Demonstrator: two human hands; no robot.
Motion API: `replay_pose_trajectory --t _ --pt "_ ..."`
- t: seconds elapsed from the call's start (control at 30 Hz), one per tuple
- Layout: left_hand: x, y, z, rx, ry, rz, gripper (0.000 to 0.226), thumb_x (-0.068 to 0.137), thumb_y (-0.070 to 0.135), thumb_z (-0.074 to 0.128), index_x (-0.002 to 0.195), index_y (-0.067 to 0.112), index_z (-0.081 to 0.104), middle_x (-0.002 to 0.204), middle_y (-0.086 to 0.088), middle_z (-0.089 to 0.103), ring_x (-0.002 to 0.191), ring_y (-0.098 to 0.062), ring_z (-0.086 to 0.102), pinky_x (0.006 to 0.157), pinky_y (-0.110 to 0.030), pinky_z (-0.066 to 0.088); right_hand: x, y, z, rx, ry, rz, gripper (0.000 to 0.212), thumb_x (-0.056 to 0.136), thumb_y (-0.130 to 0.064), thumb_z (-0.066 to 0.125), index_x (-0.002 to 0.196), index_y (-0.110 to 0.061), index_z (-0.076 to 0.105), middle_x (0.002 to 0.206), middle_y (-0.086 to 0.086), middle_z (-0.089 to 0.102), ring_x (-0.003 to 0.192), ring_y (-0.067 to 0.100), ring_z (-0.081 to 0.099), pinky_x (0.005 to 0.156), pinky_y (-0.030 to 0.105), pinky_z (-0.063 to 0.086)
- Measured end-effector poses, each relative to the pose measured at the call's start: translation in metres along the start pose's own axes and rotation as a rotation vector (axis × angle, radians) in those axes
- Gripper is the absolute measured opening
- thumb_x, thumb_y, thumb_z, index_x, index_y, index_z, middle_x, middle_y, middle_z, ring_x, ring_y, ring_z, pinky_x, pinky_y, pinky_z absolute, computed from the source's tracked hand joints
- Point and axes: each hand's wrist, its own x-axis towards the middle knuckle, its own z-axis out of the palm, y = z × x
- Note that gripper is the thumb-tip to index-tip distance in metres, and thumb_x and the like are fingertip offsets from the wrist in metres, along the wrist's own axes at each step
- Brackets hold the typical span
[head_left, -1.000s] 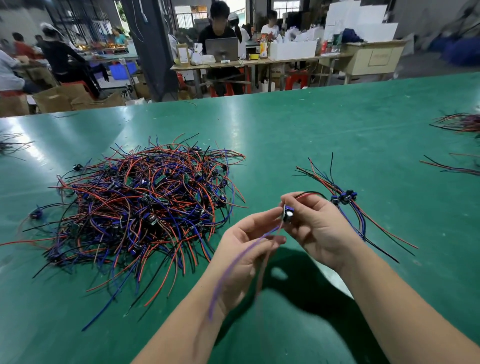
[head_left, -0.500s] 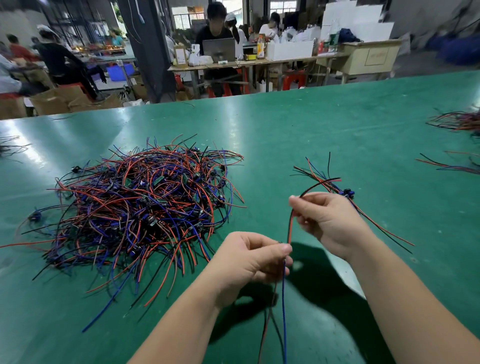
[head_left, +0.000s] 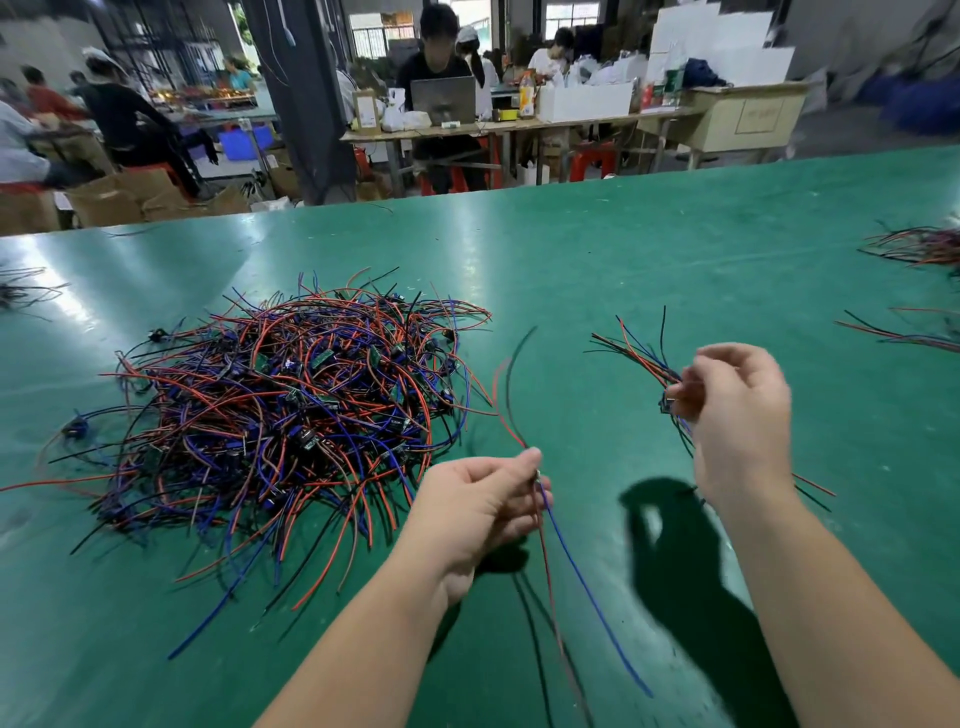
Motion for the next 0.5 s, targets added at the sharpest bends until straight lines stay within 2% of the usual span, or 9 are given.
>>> replay_pose_trajectory --t 0.07,0.13,0.2,0.27,0.33,0.4,0.5 --pt "0.004 0.001 -0.003 -0.075 0.06 0.016 0.021 0.077 0.019 0.072 0.081 0.0 0.065 0.072 -0.012 0.072 0.059 -0.015 0.069 0.053 -0.022 0.056 -0.012 0.001 0.005 -0.128 -0.321 0.007 0.019 0.088 -0.001 0.056 0.079 -0.018 0.056 0.067 0.002 0.057 0.05 0.013 0.054 0.049 0.021 0.042" --pt "0.005 0.0 -0.003 -0.084 0.067 0.019 0.023 0.078 0.02 0.07 0.083 -0.002 0.065 0.075 -0.014 0.071 0.059 -0.015 0.069 0.054 -0.023 0.057 -0.027 0.007 0.01 -0.334 -0.691 -0.04 0.017 0.081 -0.006 0.07 0.084 -0.021 0.063 0.078 -0.001 0.062 0.057 0.011 0.056 0.056 0.02 0.046" --pt "0.005 -0.001 -0.003 -0.048 0.047 0.011 0.03 0.076 0.026 0.07 0.083 -0.003 0.066 0.078 -0.017 0.069 0.057 -0.014 0.066 0.053 -0.022 0.056 -0.04 0.016 0.015 -0.56 -0.904 -0.151 0.024 0.073 -0.011 0.079 0.087 -0.024 0.065 0.089 -0.004 0.065 0.063 0.009 0.056 0.062 0.018 0.046" --pt "0.005 -0.002 -0.001 -0.02 0.017 -0.003 0.034 0.083 0.029 0.065 0.09 -0.005 0.063 0.082 -0.019 0.067 0.058 -0.014 0.066 0.054 -0.022 0.055 -0.046 0.024 0.019 -0.735 -0.89 -0.301 0.026 0.071 -0.01 0.078 0.085 -0.026 0.064 0.085 -0.006 0.066 0.063 0.006 0.057 0.063 0.018 0.046" --pt "0.004 -0.001 0.001 -0.011 -0.002 -0.02 0.037 0.093 0.032 0.056 0.095 -0.004 0.063 0.086 -0.016 0.071 0.065 -0.016 0.07 0.056 -0.024 0.056 -0.043 0.027 0.02 -0.743 -0.799 -0.335 0.025 0.07 -0.006 0.075 0.082 -0.026 0.066 0.077 -0.007 0.068 0.062 0.001 0.058 0.064 0.016 0.046" --pt "0.003 0.001 0.003 0.0 0.014 -0.025 0.038 0.096 0.035 0.05 0.097 -0.001 0.064 0.086 -0.014 0.074 0.07 -0.018 0.072 0.056 -0.025 0.057 -0.034 0.029 0.018 -0.734 -0.659 -0.331 0.024 0.069 -0.005 0.074 0.08 -0.025 0.068 0.073 -0.007 0.069 0.06 0.001 0.058 0.063 0.014 0.047" --pt "0.002 0.003 0.003 -0.009 0.034 -0.019 0.036 0.098 0.033 0.047 0.095 0.001 0.063 0.082 -0.013 0.074 0.07 -0.019 0.073 0.055 -0.025 0.057 -0.013 0.028 0.007 -0.818 -0.385 -0.426 0.018 0.07 -0.003 0.073 0.08 -0.017 0.069 0.07 -0.006 0.065 0.057 0.005 0.056 0.06 0.012 0.044"
